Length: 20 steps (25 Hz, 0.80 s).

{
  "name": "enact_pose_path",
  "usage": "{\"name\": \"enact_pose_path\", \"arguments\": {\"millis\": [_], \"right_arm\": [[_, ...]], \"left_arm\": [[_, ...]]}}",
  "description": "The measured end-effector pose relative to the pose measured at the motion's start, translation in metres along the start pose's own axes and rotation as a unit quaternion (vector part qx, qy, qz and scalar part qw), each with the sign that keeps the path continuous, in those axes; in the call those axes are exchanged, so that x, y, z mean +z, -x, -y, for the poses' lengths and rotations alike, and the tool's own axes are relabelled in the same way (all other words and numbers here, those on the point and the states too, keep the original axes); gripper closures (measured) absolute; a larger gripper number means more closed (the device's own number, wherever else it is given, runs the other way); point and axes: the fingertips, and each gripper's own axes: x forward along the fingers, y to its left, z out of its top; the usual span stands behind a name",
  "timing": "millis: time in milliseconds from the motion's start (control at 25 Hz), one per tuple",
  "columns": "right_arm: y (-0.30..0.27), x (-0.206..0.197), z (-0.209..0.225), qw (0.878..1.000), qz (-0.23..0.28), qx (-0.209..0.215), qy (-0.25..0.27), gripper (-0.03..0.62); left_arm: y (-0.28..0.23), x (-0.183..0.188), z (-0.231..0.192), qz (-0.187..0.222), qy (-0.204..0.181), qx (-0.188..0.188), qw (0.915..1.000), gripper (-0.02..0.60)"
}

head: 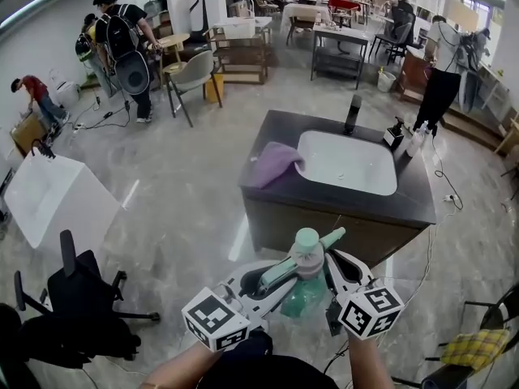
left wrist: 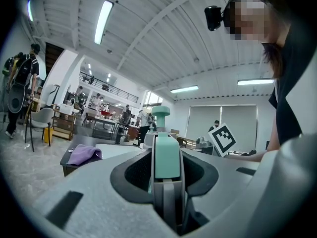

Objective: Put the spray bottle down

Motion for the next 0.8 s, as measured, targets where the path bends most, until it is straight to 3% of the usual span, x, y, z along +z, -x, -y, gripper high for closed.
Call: {"name": "enact_pose_path", "arguments": {"millis": [800], "right_arm": [[-0.078,0.011,0.009,1.0,-0.012,-0.013,-0.003,0.585]], "left_arm": [[-0.011,0.014,-0.074,-0.008,0.002,-0.021,0.9997,0.465]]}}
